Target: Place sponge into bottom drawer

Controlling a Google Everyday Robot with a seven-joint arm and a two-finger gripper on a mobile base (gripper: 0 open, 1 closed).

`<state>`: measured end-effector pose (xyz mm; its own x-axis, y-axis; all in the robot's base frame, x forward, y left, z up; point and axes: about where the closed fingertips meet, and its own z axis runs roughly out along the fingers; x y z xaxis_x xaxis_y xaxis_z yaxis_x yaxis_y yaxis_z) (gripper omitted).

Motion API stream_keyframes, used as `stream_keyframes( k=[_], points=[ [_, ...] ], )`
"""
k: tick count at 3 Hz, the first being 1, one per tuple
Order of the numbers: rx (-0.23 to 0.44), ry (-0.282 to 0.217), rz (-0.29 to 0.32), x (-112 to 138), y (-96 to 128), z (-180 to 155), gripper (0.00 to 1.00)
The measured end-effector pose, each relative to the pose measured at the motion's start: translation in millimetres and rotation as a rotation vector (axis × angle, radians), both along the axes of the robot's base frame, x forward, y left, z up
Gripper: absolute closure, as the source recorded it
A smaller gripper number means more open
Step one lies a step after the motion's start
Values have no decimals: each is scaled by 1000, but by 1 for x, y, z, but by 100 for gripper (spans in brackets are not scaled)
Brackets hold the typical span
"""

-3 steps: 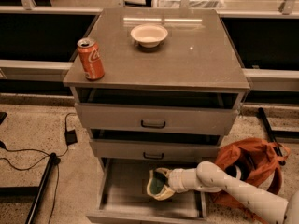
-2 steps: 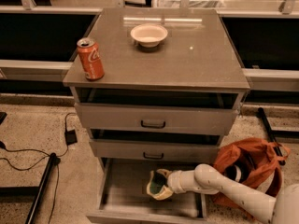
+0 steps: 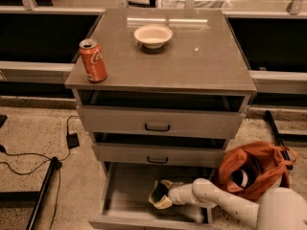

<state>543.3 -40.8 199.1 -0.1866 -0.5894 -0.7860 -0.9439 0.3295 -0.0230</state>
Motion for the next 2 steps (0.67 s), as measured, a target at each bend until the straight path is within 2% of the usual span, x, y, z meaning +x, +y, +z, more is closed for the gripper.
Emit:
stream_keyframes(
  k=[1, 2],
  points=[
    [-5, 18, -21, 3, 5, -20, 82],
    [-6, 30, -28, 4, 8, -36, 58]
  ],
)
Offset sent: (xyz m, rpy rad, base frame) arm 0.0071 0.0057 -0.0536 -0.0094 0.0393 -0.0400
